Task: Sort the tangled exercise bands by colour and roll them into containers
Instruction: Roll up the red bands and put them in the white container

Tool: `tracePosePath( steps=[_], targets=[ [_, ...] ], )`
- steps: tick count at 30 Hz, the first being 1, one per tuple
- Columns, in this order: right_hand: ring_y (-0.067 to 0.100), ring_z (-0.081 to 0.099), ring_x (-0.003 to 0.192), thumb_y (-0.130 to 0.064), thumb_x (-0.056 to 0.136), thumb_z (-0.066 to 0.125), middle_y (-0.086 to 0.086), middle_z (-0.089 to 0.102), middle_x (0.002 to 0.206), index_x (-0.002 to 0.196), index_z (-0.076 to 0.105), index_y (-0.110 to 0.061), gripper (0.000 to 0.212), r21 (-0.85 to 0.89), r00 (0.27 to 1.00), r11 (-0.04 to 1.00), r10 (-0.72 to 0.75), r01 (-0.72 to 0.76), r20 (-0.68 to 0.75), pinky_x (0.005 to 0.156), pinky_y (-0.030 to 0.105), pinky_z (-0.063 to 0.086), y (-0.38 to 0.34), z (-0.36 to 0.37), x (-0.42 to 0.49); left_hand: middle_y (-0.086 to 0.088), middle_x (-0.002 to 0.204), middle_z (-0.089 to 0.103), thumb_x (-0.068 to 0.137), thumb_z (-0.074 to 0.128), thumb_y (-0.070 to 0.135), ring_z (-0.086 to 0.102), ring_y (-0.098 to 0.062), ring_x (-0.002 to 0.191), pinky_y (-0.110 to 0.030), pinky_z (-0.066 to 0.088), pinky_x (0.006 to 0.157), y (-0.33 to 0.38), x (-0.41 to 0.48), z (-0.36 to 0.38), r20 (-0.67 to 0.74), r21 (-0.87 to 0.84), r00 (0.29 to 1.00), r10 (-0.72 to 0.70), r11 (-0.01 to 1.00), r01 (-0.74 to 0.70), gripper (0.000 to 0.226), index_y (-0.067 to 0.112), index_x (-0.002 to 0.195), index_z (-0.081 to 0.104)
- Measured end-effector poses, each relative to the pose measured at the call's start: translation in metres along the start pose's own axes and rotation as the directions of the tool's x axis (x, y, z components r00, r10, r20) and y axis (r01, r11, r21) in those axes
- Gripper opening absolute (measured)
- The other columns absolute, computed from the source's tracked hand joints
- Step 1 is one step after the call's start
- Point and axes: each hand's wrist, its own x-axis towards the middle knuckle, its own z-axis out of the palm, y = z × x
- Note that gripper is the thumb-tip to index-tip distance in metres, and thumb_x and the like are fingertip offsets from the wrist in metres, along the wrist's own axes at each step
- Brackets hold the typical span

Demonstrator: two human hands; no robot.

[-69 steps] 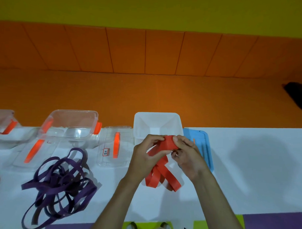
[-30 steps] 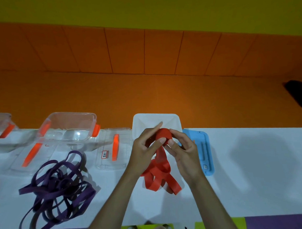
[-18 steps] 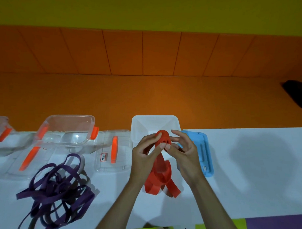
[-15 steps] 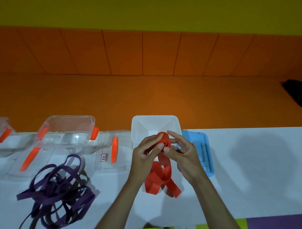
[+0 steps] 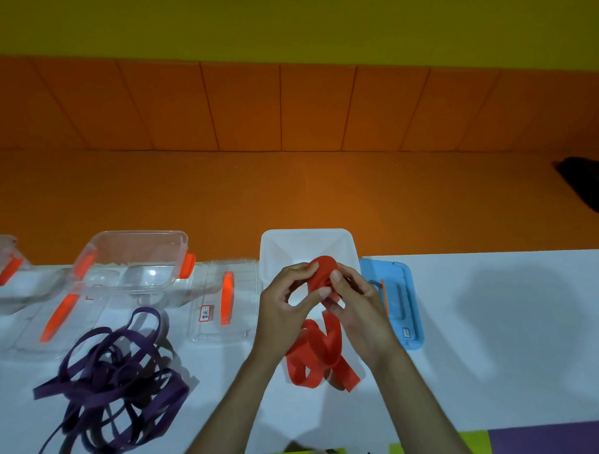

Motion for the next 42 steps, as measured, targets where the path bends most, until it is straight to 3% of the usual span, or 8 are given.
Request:
tracePosePath(
  steps=[9,13,18,25,28,34,38,42],
  targets=[
    [0.016,0.072,0.107,-0.032,0.079,0.083,-0.009,0.077,0.112,0.121,0.073,-0.033,0.043,-0.424,0.976,0.880,-0.202,0.216,0.078,0.097,0.033,0.059,-0.018,-0.021,-0.002,0.026,0.129,0.068,0.097,0.073,0.021,0.061,0.001,0.126,-0.015,0.046,0.106,0.010,0.000,-0.021,0.183,0.169,0.983,-0.035,0.986,0.003,0.035,0.034,0.130,0.069],
    [0.022,0.073,0.108,-0.025,0.079,0.084,-0.003,0.076,0.114,0.118,0.072,-0.028,0.041,-0.337,0.970,0.911,-0.238,0.239,0.047,0.081,0.030,0.062,-0.019,-0.022,-0.006,0.011,0.124,0.074,0.090,0.080,0.009,0.070,-0.010,0.118,-0.023,0.056,0.098,0.016,-0.008,-0.014,0.105,-0.028,0.992,-0.067,0.997,0.070,0.044,0.016,0.131,0.067],
    [0.029,0.072,0.114,-0.014,0.093,0.077,0.005,0.069,0.126,0.125,0.068,-0.024,0.035,-0.230,0.980,0.955,-0.167,0.189,0.112,0.084,0.044,0.064,-0.004,-0.013,-0.013,0.007,0.117,0.077,0.090,0.076,0.008,0.071,-0.012,0.114,-0.019,0.056,0.089,0.014,-0.015,-0.010,-0.075,-0.149,0.994,-0.085,0.986,0.073,0.033,0.014,0.122,0.073],
    [0.037,0.075,0.100,-0.022,0.081,0.088,0.013,0.074,0.109,0.097,0.066,-0.012,0.030,-0.380,0.982,0.906,-0.182,0.187,0.051,0.077,0.048,0.065,-0.002,-0.018,-0.012,0.027,0.120,0.070,0.096,0.072,0.026,0.066,-0.001,0.117,-0.018,0.053,0.099,0.010,-0.021,-0.012,0.046,0.094,0.996,-0.077,0.993,0.073,0.030,0.035,0.124,0.068],
    [0.034,0.075,0.098,-0.023,0.082,0.087,0.012,0.072,0.108,0.109,0.070,-0.021,0.032,-0.337,0.976,0.917,-0.216,0.214,0.032,0.086,0.050,0.064,-0.002,-0.015,-0.014,0.014,0.111,0.075,0.085,0.082,0.023,0.071,-0.011,0.109,-0.023,0.057,0.092,0.010,-0.022,-0.014,-0.068,-0.023,0.994,-0.083,0.996,0.082,0.031,0.019,0.114,0.069],
    [0.026,0.071,0.117,-0.029,0.094,0.072,0.005,0.072,0.124,0.130,0.069,-0.022,0.037,-0.183,0.984,0.967,-0.169,0.178,0.064,0.089,0.042,0.063,0.000,-0.003,-0.018,0.006,0.116,0.078,0.085,0.081,0.012,0.072,-0.015,0.113,-0.024,0.057,0.095,0.021,-0.018,-0.018,-0.031,-0.122,0.997,-0.065,0.991,0.060,0.036,0.018,0.120,0.074],
    [0.025,0.071,0.100,-0.041,0.085,0.083,0.002,0.076,0.111,0.118,0.074,-0.026,0.037,-0.402,0.987,0.901,-0.154,0.163,0.053,0.079,0.031,0.058,-0.012,-0.017,-0.013,0.009,0.120,0.075,0.090,0.081,0.018,0.069,-0.012,0.118,-0.023,0.055,0.099,0.024,-0.015,-0.020,0.059,0.000,0.997,-0.059,0.998,0.059,0.043,0.021,0.131,0.066],
    [0.026,0.075,0.090,-0.032,0.076,0.084,0.002,0.077,0.102,0.109,0.076,-0.023,0.035,-0.369,0.984,0.913,-0.176,0.177,0.036,0.068,0.027,0.061,-0.024,-0.018,-0.010,0.014,0.129,0.070,0.095,0.074,0.028,0.064,-0.009,0.125,-0.031,0.053,0.107,0.023,-0.015,-0.013,0.158,0.070,0.984,-0.081,0.995,0.071,0.042,0.023,0.135,0.063]
  ],
)
